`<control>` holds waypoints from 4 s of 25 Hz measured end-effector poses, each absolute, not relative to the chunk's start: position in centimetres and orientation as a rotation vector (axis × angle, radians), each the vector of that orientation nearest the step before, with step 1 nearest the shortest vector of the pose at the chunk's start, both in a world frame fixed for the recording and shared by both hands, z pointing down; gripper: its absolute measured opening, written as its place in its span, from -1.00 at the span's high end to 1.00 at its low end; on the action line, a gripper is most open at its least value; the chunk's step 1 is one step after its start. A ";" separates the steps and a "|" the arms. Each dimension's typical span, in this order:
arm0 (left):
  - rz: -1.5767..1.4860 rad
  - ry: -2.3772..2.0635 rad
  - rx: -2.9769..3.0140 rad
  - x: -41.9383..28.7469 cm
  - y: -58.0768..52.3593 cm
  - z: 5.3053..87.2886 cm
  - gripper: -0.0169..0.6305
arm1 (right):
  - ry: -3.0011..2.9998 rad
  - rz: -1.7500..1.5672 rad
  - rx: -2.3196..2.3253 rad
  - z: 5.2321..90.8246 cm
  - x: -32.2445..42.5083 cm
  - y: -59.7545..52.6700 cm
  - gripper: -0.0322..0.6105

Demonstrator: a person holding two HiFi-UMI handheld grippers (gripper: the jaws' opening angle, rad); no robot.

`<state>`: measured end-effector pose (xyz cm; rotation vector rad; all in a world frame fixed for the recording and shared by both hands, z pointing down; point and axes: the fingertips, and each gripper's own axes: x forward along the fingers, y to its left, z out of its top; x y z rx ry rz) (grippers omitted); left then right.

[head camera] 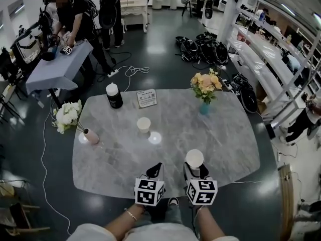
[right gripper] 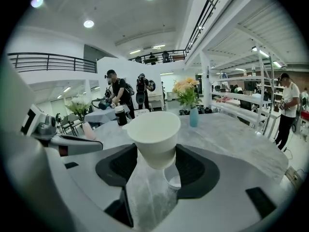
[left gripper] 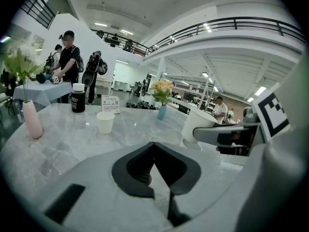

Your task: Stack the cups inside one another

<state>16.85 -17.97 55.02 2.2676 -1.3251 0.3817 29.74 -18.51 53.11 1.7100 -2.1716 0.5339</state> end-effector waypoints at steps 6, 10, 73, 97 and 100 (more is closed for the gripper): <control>0.397 -1.264 2.300 18.7 -18.1 55.3 0.96 | -2.134 0.546 1.767 53.3 31.6 -18.1 0.16; 0.395 -1.237 2.300 19.6 -18.0 55.5 0.96 | -2.115 0.560 1.788 53.7 32.5 -17.8 0.16; 0.497 -1.228 2.220 21.5 -16.8 58.9 0.96 | -2.112 0.608 1.814 55.8 34.8 -17.7 0.18; 0.375 -1.286 2.348 20.5 -18.3 52.9 0.96 | -2.120 0.435 1.963 49.5 35.7 -18.2 0.84; 0.363 -1.290 2.356 20.3 -18.4 52.4 0.96 | -2.123 0.433 1.967 49.2 35.6 -18.0 0.84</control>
